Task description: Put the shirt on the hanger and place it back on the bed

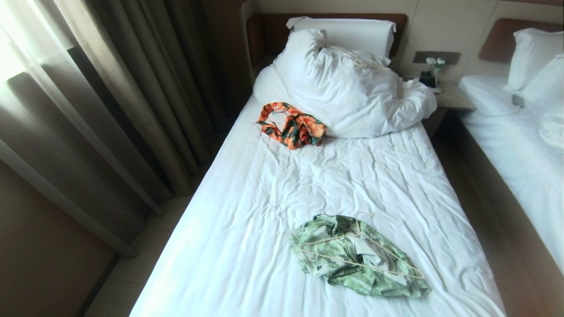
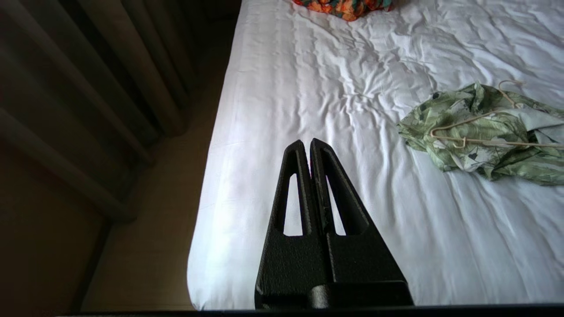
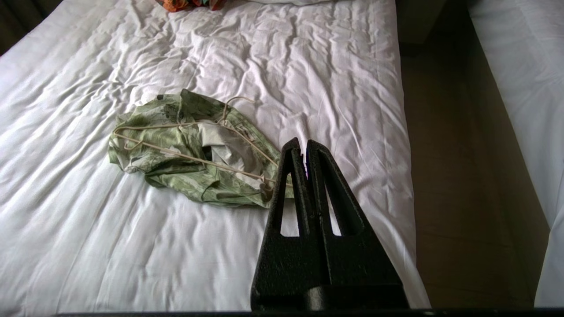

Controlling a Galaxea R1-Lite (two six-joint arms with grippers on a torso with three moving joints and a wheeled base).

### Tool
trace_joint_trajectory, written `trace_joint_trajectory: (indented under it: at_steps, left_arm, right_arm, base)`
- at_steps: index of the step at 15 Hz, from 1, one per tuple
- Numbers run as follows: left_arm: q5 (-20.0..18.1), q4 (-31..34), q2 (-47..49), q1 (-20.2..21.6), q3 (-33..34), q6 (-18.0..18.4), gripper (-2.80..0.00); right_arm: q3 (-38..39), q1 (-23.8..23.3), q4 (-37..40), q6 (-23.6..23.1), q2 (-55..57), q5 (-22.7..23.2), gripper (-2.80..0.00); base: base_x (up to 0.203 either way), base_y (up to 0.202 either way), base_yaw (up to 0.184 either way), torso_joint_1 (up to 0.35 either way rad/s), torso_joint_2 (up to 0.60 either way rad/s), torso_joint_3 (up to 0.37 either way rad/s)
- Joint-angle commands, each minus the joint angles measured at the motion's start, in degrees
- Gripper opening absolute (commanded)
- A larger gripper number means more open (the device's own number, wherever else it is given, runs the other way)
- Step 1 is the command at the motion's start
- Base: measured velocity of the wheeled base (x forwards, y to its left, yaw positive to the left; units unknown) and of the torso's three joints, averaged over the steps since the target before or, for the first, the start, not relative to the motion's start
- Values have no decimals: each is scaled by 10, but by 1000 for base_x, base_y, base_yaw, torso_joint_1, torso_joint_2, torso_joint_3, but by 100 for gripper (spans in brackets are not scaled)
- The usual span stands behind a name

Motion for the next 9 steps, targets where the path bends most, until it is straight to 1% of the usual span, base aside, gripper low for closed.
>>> trace_joint_trajectory:
  at_steps: [1,2,4,5,6,9]
  left_arm:
    - [0,1,1,0,0,-13,-280]
    - [1,1,1,1,0,-24,-280]
    - [13,1,1,0,1,-55,-280]
    - [18,0,1,1,0,-63,-280]
    - [19,0,1,0,1,-66,-280]
    - [19,0,1,1,1,-67,-280]
  right_arm:
    - [7,0,0,0,1,0,-280]
    - [7,0,0,2,1,0,-280]
    - [7,0,0,11,1,0,-280]
    - [7,0,0,11,1,0,-280]
    - [7,0,0,11,1,0,-280]
    - [7,0,0,11,1,0,-280]
  base:
    - [0,0,0,0,0,0]
    - [0,0,0,0,0,0]
    - [0,0,0,0,0,0]
    - [0,0,0,0,0,0]
    - [0,0,0,-89,140,129]
    - [0,0,0,-124,313,173]
